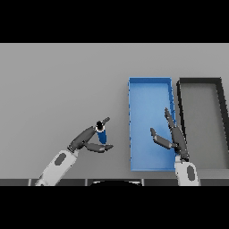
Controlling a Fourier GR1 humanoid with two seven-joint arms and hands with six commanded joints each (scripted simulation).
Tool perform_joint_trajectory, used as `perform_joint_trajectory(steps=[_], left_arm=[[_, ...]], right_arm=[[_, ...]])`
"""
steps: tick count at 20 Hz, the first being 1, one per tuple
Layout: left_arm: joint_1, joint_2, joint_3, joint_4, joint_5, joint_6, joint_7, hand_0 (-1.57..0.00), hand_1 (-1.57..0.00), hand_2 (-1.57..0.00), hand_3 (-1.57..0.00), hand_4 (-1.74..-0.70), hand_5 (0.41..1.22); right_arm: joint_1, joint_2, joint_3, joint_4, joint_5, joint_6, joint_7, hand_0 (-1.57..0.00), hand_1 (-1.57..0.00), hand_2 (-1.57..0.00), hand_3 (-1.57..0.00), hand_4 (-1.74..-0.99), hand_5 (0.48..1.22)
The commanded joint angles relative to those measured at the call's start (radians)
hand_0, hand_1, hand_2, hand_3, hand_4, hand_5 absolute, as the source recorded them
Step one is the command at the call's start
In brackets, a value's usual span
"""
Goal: Pick up the blue pipe and place it into the blue bin.
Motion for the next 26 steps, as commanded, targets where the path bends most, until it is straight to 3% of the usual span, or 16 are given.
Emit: perform_joint_trajectory(steps=[1,5,6,7,8,10,12,13,18,19,22,26], left_arm=[[-0.018,-0.009,0.004,0.015,0.007,-0.010,-0.014,0.00,0.00,0.00,0.00,-1.16,0.491],[-0.040,-0.076,0.018,0.069,0.066,-0.037,-0.022,0.00,0.00,-0.08,-0.07,-1.24,0.566],[-0.044,-0.085,0.021,0.074,0.073,-0.039,-0.026,0.00,-0.09,-0.21,-0.20,-1.28,0.607],[-0.039,-0.092,0.027,0.070,0.093,-0.045,-0.027,-0.09,-0.25,-0.39,-0.47,-1.31,0.730],[-0.027,-0.103,0.026,0.061,0.106,-0.046,-0.033,-0.34,-0.50,-0.63,-0.69,-1.39,0.828],[-0.016,-0.115,0.025,0.055,0.113,-0.059,-0.043,-0.78,-0.89,-0.97,-0.98,-1.51,0.969],[-0.027,-0.125,0.019,0.054,0.100,-0.051,-0.016,-1.07,-1.13,-1.18,-1.18,-1.59,1.060],[-0.019,-0.121,0.013,0.052,0.096,-0.049,-0.038,-1.17,-1.22,-1.26,-1.25,-1.62,1.092],[-0.018,-0.127,-0.005,0.014,0.088,-0.025,-0.074,-1.44,-1.46,-1.47,-1.42,-1.69,1.179],[-0.021,-0.136,-0.006,-0.009,0.095,-0.019,-0.078,-1.47,-1.48,-1.49,-1.43,-1.70,1.187],[-0.051,-0.151,-0.006,-0.065,0.114,-0.014,-0.080,-1.52,-1.52,-1.53,-1.45,-1.71,1.204],[-0.082,-0.148,-0.019,-0.133,0.125,-0.022,-0.028,-1.55,-1.55,-1.55,-1.45,-1.72,1.214]], right_arm=[[-0.011,-0.004,-0.001,0.003,0.003,0.000,0.007,0.00,0.00,0.00,0.00,-1.323,0.665],[-0.001,-0.002,-0.004,-0.003,-0.002,-0.001,-0.007,0.00,0.00,0.00,0.00,-1.322,0.664],[-0.012,-0.005,-0.004,-0.002,0.001,-0.002,0.007,0.00,0.00,0.00,0.00,-1.320,0.664],[-0.002,-0.006,-0.006,-0.005,-0.002,-0.001,-0.002,0.00,0.00,0.00,0.00,-1.319,0.663],[-0.004,-0.012,-0.011,-0.005,-0.008,0.004,-0.005,0.00,0.00,0.00,0.00,-1.322,0.666],[0.002,-0.009,-0.001,-0.011,0.010,-0.004,-0.014,0.00,0.00,0.00,0.00,-1.313,0.665],[-0.005,-0.007,-0.002,-0.002,0.009,-0.004,0.000,0.00,0.00,0.00,0.00,-1.310,0.665],[-0.003,-0.006,0.000,-0.003,0.010,-0.003,-0.006,0.00,0.00,0.00,0.00,-1.307,0.666],[-0.011,-0.012,-0.001,0.018,0.020,-0.003,-0.030,0.00,0.00,0.00,0.00,-1.281,0.662],[-0.014,-0.007,0.000,0.014,0.015,-0.002,-0.013,0.00,0.00,0.00,0.00,-1.279,0.656],[-0.010,-0.012,0.001,0.018,0.025,-0.004,-0.039,0.00,0.00,0.00,0.00,-1.280,0.663],[-0.018,-0.026,-0.002,0.023,0.041,-0.007,-0.030,0.00,0.00,0.00,0.00,-1.278,0.682]])
